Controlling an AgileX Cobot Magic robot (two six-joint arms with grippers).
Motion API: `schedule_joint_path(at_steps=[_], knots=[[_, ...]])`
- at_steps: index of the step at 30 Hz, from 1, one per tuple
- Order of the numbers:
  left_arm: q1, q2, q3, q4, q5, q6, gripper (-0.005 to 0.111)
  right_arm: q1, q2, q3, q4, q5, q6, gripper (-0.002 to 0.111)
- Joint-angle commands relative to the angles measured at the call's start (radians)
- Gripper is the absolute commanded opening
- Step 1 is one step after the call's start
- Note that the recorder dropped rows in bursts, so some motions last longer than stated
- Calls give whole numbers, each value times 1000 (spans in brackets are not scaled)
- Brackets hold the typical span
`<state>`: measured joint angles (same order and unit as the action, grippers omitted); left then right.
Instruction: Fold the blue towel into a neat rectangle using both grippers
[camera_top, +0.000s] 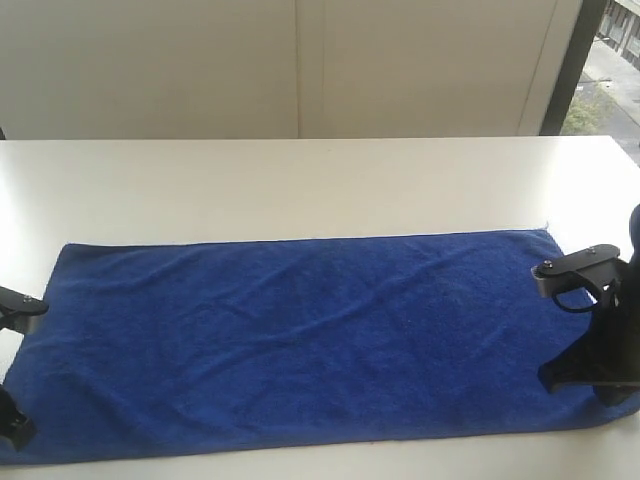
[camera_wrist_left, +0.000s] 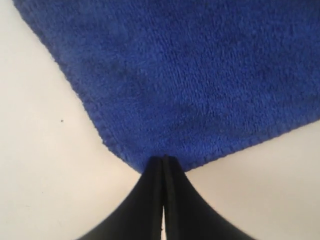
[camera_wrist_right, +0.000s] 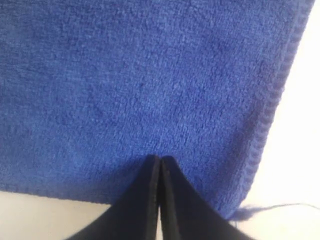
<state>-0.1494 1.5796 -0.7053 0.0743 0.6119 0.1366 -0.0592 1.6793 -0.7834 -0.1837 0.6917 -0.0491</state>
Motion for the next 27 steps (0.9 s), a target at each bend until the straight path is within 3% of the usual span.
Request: schedule_joint_path(at_steps=[1,5,13,27], knots=[[-5,-17,2,3,-10,-10,0,-11,0,5,-12,7,7,0],[-5,-69,-27,-6,-5,-10,0,-11,0,5,-12,-3,7,0],[-5,-89,31,-66,-161,-7,0,-11,0,5,-16,-19,7,0],[-5,-48,68,-6,-126,-7,0,-11,0,7,-16,-15,7,0]])
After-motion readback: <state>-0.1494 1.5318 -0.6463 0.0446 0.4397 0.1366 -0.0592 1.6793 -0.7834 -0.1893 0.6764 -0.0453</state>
